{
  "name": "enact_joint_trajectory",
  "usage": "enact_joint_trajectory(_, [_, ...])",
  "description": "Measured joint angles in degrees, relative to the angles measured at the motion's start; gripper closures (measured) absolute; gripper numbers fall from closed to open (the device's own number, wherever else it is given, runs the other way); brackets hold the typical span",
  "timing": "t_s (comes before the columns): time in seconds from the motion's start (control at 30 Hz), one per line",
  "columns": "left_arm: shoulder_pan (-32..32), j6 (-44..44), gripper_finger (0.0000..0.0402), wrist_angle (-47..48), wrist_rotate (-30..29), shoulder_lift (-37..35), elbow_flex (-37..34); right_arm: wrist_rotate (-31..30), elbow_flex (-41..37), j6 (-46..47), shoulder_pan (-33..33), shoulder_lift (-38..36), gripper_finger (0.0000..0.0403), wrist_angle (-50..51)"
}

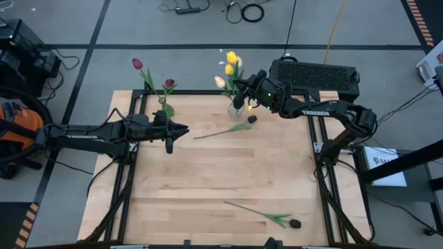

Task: Sort flowers into vase by color
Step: Put the yellow tulip into the transparent vase

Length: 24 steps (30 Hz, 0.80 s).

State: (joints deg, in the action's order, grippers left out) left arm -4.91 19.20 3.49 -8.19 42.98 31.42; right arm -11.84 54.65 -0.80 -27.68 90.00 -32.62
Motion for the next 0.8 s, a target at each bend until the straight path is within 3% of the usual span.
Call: enact_joint_trajectory(0.8, [-1.51, -0.07, 0.0314, -0.01, -1.02, 0.00, 0.00, 0.00, 0.00, 2.67, 0.57, -0.20, 0.0281, 8.60])
